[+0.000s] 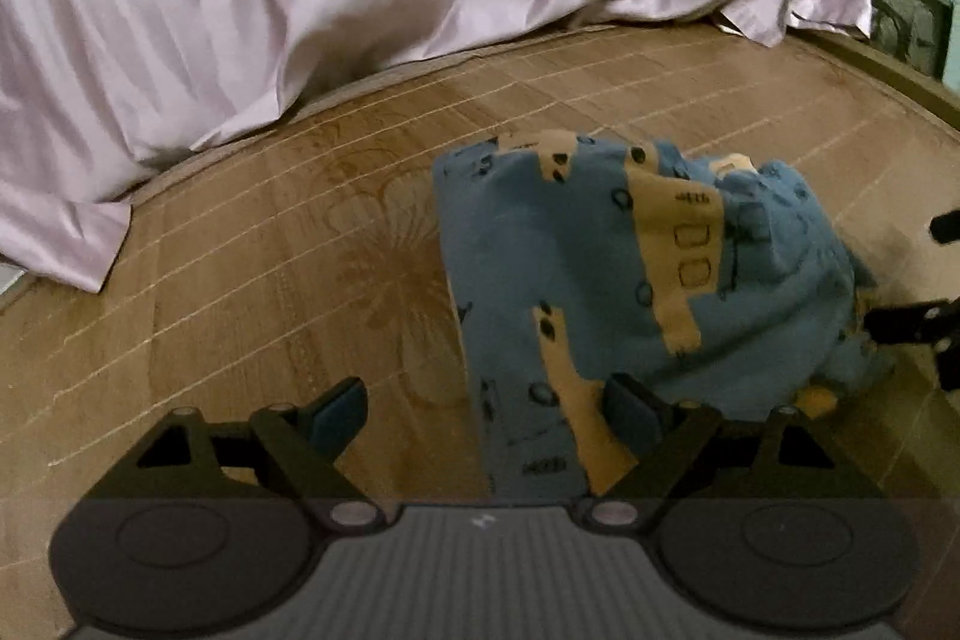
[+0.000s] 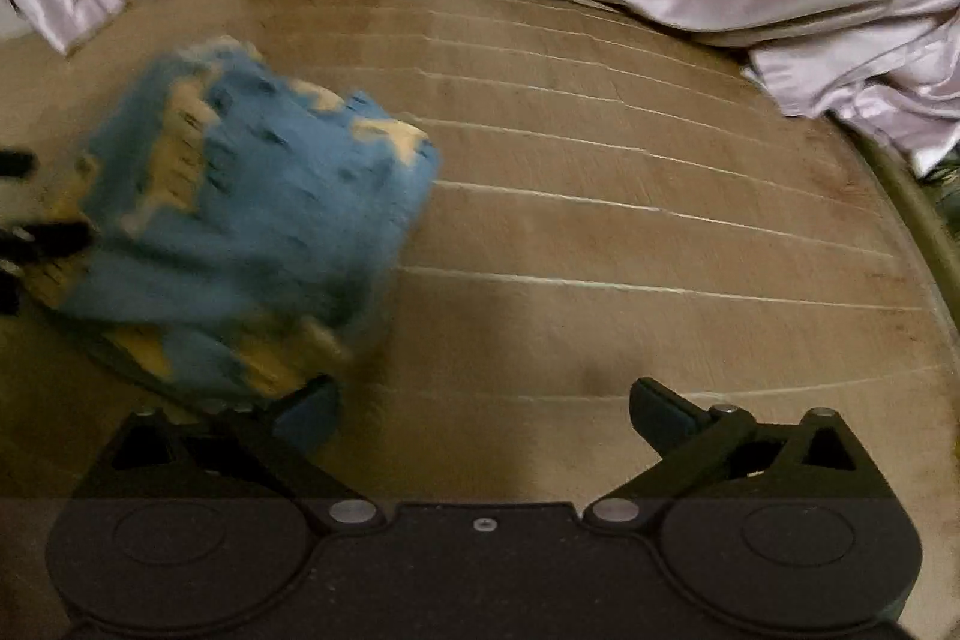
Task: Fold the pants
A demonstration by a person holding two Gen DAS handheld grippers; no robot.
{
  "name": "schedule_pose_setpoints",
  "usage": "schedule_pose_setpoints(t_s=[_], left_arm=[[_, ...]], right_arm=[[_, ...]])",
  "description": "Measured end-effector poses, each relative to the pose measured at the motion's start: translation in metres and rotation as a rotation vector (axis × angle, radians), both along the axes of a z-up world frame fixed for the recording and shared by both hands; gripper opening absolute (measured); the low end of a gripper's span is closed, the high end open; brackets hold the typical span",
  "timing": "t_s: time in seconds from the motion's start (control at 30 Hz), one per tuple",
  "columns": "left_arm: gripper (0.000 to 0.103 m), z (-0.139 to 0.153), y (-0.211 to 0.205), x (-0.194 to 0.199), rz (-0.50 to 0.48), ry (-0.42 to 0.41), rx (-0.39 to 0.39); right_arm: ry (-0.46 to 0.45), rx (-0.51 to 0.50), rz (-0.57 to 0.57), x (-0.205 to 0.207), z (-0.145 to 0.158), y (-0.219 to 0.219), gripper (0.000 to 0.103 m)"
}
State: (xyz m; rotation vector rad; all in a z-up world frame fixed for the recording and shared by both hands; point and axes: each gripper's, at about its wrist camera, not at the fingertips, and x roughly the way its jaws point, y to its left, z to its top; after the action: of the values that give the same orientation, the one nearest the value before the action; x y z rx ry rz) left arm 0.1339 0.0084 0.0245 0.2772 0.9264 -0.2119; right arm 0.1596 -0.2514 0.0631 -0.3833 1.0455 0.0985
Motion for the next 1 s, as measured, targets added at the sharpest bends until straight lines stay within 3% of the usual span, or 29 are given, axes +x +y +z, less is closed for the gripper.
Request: schedule_pose_setpoints(t_s=[0.07, 0.13, 0.23, 0.4, 0.57, 0.7, 0.8, 0.9, 1.0], left_arm=[[0.090, 0.004, 0.001, -0.002, -0.016, -0.003, -0.003], [0.090, 0.015, 0.002, -0.008, -0.021, -0.039, -0.021], [0.094, 0.032, 0.000, -0.002, -0.042, -0.118, -0.053], [0.094, 0.035, -0.012, 0.051, -0.038, -0.152, -0.063], [0.093, -0.003, -0.022, 0.103, 0.006, -0.023, 0.065], [0.093, -0.002, -0.009, 0.095, 0.050, -0.028, 0.004], [0.092, 0.014, 0.002, 0.080, 0.074, -0.064, -0.052], [0.094, 0.024, 0.007, 0.053, 0.042, -0.079, -0.076], [0.094, 0.019, 0.006, 0.033, 0.011, -0.031, -0.058]], right_arm=[[-0.096, 0.043, -0.017, 0.000, 0.015, -0.003, 0.101], [-0.193, 0.153, -0.025, 0.004, 0.024, 0.001, 0.102], [-0.261, 0.246, -0.019, 0.019, 0.017, 0.017, 0.102], [-0.218, 0.122, -0.054, 0.037, -0.024, 0.045, 0.102], [-0.224, 0.176, -0.114, 0.031, -0.030, 0.028, 0.102], [-0.259, 0.227, -0.162, 0.017, -0.012, 0.014, 0.102], [-0.264, 0.248, -0.128, 0.007, 0.003, 0.020, 0.102], [-0.180, 0.220, -0.077, 0.001, 0.002, 0.032, 0.102], [-0.078, 0.131, -0.052, -0.003, -0.011, 0.039, 0.102]])
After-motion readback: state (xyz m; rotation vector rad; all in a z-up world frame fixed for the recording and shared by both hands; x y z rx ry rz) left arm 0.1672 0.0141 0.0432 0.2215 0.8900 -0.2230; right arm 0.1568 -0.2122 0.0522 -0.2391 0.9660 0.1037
